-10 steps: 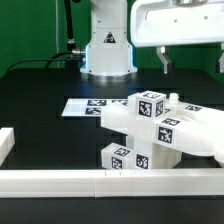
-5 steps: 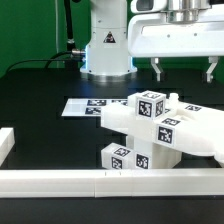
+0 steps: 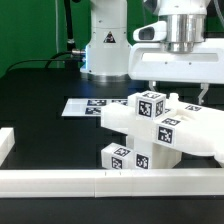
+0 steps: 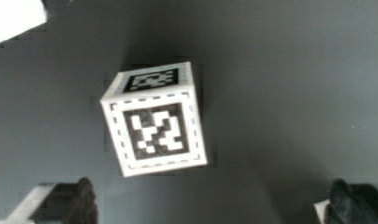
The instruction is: Assemble chair
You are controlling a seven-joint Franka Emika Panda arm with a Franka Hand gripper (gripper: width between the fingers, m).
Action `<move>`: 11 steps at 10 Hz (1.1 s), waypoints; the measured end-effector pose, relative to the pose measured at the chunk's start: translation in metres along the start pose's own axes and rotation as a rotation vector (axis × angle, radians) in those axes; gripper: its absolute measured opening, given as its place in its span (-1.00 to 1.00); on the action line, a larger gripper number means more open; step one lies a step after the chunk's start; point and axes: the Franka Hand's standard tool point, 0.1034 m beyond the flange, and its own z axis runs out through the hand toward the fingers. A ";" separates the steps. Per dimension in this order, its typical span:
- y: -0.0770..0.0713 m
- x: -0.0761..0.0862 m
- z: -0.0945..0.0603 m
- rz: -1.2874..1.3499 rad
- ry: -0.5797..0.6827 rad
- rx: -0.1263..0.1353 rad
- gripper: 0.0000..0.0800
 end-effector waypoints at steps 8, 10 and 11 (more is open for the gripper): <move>0.016 -0.015 0.028 -0.038 0.010 -0.033 0.62; 0.015 -0.020 0.031 -0.036 0.003 -0.036 0.62; 0.015 -0.020 0.031 -0.034 0.002 -0.036 0.35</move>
Offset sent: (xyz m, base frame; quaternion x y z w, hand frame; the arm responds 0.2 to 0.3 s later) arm 0.0000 0.0000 0.0000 0.0000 0.0000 0.0000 1.0000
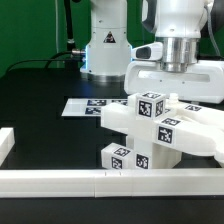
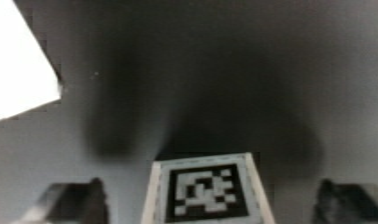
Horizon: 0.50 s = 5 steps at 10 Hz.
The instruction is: Assemble chair
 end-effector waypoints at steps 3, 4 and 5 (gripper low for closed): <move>-0.001 -0.001 0.000 -0.010 -0.001 0.001 -0.30; -0.003 -0.002 0.000 -0.015 -0.001 0.002 -0.30; -0.003 -0.001 -0.001 -0.019 0.000 0.002 -0.30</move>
Offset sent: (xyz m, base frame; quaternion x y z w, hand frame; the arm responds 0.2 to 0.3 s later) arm -0.0014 0.0084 -0.0070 -0.0093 0.0000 -0.0002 1.0000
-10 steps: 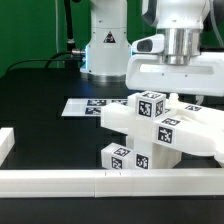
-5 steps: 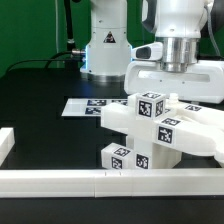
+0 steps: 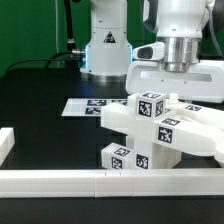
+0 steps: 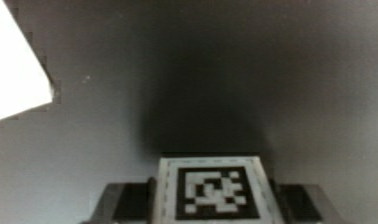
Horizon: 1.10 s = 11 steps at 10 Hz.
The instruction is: Assemble chair
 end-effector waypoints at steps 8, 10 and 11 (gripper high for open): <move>-0.001 0.086 -0.097 -0.059 -0.039 0.089 -0.30; 0.003 0.088 -0.097 -0.095 -0.043 0.087 -0.29; 0.013 0.105 -0.103 -0.134 -0.050 0.091 -0.29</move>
Offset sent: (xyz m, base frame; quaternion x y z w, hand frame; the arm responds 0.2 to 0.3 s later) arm 0.0253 -0.0164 0.0752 0.0037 -0.0399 -0.0444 0.9982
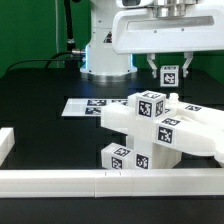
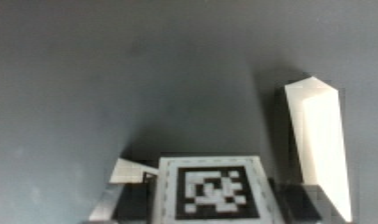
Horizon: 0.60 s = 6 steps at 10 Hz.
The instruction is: Assemble chair
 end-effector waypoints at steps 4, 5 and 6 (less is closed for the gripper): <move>0.000 0.052 -0.027 0.025 0.019 0.019 -0.29; 0.000 0.051 -0.026 0.025 0.016 0.018 -0.29; 0.000 0.051 -0.024 0.025 0.015 0.016 -0.29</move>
Offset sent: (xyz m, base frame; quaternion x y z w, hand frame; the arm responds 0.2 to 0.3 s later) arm 0.0000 0.0000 0.0000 0.0000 0.0000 0.0000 1.0000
